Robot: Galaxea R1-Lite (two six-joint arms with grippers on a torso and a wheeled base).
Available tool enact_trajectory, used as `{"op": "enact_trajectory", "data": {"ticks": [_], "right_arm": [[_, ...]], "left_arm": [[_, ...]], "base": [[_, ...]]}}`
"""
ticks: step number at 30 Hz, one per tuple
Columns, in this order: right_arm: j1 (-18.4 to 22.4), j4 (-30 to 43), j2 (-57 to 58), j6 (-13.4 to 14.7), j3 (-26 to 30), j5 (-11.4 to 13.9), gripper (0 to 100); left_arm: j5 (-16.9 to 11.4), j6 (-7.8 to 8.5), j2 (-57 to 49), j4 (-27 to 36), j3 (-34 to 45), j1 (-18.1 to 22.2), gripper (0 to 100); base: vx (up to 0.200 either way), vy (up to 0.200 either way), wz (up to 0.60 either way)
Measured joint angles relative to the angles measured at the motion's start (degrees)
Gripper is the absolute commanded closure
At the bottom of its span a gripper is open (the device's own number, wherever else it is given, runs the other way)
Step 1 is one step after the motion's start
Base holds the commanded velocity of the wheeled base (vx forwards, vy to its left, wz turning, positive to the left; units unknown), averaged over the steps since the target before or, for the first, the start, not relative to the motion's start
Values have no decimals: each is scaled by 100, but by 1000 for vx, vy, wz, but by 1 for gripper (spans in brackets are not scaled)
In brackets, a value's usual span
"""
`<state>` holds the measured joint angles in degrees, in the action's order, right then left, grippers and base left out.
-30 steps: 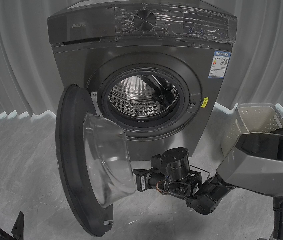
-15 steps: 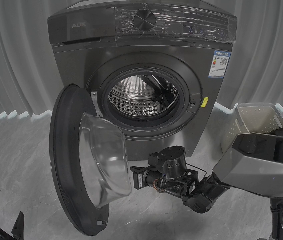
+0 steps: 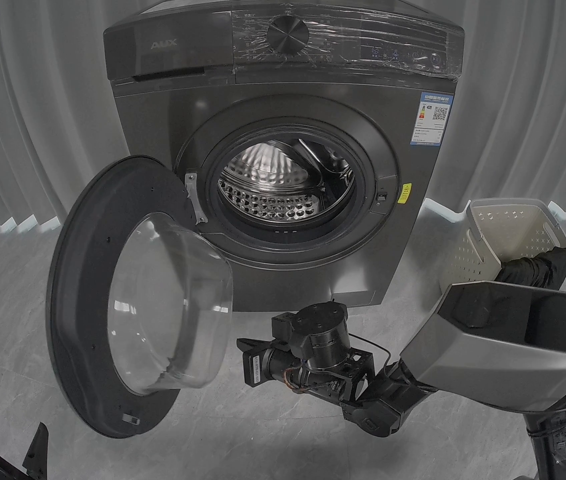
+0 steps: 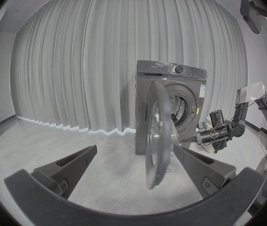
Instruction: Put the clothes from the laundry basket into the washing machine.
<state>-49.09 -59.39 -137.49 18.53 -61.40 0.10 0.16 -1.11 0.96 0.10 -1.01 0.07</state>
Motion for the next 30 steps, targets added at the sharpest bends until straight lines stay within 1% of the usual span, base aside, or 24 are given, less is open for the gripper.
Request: {"op": "enact_trajectory", "data": {"ticks": [9,13,17,19,21,24,28,30], "right_arm": [[56,-112,-22,-1,16,-45,100],[122,-117,11,-63,72,-78,100],[290,-112,204,-149,262,-204,100],[393,-110,394,-255,471,-244,100],[577,-110,719,-414,824,-280,100],[783,-110,1178,-564,1246,-307,100],[1285,-101,2131,-808,1971,-329,100],[1479,-93,2514,-901,2247,-324,100]], "left_arm": [[0,0,0,0,0,2,0],[-2,-1,0,0,0,-2,0],[0,-1,0,0,0,-2,0],[0,-1,0,0,0,-2,0],[-2,-1,0,-2,0,-2,0],[0,0,0,0,0,-2,0],[0,2,0,0,0,-2,0],[0,5,0,-2,0,-2,0]], "base": [[0,0,0],[0,0,0],[0,0,0],[0,0,0],[0,0,0],[0,0,0],[0,0,0],[0,0,0]]}}
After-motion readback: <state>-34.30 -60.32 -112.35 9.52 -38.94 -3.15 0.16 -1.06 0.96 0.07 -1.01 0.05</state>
